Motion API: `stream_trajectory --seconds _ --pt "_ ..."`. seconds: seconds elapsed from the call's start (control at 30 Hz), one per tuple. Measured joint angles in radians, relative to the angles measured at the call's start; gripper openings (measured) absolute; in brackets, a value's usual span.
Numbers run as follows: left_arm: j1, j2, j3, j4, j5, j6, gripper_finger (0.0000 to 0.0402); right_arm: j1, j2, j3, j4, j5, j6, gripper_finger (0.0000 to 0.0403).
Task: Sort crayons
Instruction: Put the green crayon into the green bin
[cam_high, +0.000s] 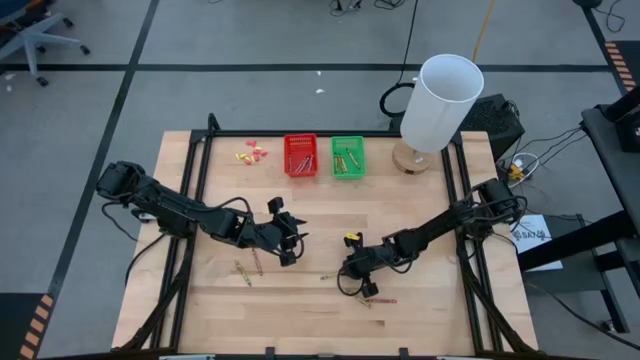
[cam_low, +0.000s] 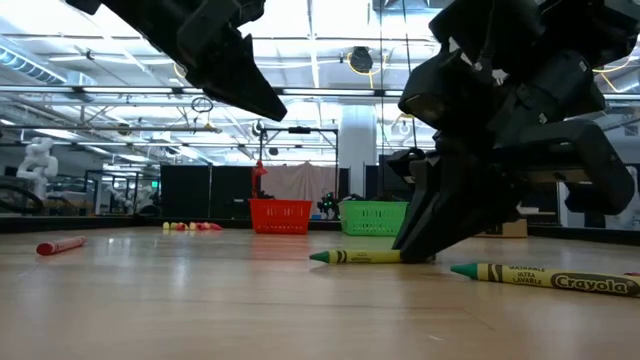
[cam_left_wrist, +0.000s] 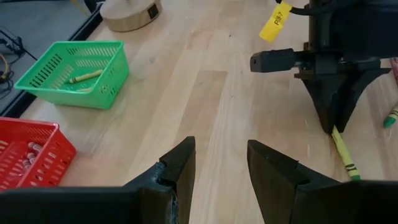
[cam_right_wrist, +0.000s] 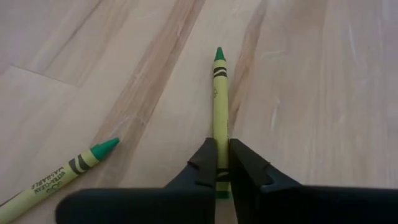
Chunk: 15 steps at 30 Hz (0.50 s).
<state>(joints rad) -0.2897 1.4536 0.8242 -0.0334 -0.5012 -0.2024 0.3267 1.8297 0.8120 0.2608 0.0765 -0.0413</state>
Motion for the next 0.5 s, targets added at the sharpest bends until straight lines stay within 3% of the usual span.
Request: stream_trajectory --seconds 0.5 --pt "-0.001 0.0 0.0 0.0 -0.001 -0.002 0.0144 0.0 -0.01 -0.002 0.014 0.002 -0.006 0.0003"
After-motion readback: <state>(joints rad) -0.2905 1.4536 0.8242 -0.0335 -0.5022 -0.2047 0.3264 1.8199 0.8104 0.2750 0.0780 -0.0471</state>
